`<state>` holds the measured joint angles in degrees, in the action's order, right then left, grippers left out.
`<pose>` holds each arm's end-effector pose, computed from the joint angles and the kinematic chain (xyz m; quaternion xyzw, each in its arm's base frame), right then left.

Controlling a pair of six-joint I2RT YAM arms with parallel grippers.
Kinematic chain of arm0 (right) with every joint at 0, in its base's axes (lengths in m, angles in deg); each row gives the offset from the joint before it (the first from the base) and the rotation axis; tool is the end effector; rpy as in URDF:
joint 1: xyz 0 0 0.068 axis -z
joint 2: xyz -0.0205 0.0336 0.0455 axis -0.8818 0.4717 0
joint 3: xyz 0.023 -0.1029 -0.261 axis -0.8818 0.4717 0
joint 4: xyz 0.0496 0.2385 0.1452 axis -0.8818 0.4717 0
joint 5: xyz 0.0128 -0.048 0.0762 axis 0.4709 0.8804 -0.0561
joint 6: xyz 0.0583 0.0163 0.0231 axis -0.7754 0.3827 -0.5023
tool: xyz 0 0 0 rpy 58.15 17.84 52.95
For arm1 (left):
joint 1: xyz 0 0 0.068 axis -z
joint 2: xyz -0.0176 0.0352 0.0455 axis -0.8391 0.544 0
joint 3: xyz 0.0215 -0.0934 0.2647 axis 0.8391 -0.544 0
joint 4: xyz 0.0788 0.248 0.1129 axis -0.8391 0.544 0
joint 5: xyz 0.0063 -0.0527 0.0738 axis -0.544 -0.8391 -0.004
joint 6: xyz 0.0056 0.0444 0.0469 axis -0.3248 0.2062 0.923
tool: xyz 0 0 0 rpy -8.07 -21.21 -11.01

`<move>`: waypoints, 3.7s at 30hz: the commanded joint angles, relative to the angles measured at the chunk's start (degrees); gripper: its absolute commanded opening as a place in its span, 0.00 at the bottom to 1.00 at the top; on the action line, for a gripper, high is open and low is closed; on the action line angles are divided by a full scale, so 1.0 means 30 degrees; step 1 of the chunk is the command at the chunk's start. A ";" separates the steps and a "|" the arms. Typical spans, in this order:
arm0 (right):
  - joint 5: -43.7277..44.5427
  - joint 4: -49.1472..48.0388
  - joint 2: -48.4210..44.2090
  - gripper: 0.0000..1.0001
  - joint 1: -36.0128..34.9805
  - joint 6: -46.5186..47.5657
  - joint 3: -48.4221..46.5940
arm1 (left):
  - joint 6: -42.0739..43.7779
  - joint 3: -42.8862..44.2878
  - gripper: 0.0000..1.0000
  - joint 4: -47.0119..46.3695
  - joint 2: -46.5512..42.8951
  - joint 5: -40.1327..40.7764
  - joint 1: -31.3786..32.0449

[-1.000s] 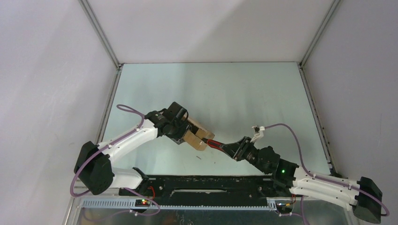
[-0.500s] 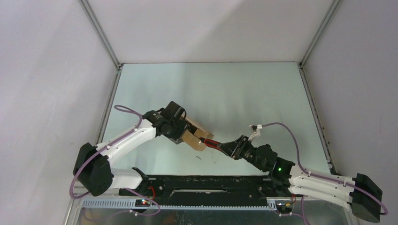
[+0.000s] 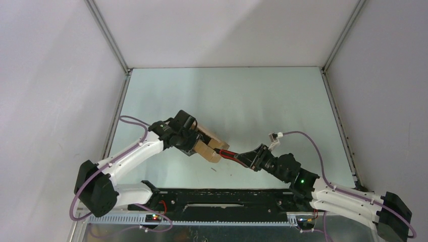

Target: Unpack the express box

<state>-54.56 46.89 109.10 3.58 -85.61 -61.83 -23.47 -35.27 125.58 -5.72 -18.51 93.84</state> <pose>0.1029 0.1575 0.1853 0.0974 0.7446 0.5745 0.3257 0.2055 -0.1493 0.2320 -0.4663 0.8568 -0.1817 0.1239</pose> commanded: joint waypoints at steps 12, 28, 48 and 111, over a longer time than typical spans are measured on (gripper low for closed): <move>-0.3616 -0.0029 0.1253 0.00 -0.0010 -0.1295 -0.0334 | -0.2794 -0.1516 0.00 -0.4489 -0.2334 0.1862 0.0147; -0.3307 -0.1458 0.3780 0.00 -0.1301 -0.1793 -0.0309 | -0.2928 -0.2013 0.00 -0.5173 -0.3734 0.3206 -0.0179; -0.4120 0.1439 0.0110 0.00 0.0318 -0.1126 0.0440 | -0.1187 -0.2604 0.00 -0.4572 -0.4193 0.2345 -0.1521; -0.6932 0.1412 0.2638 0.00 -0.0177 0.1120 -0.1387 | 0.1648 0.1268 0.18 -0.0328 -0.1203 0.1676 -0.0723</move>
<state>-72.61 46.26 119.70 1.81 -86.46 -62.51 -22.90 -36.89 121.55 -11.20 -12.91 91.83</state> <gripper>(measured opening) 0.239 0.549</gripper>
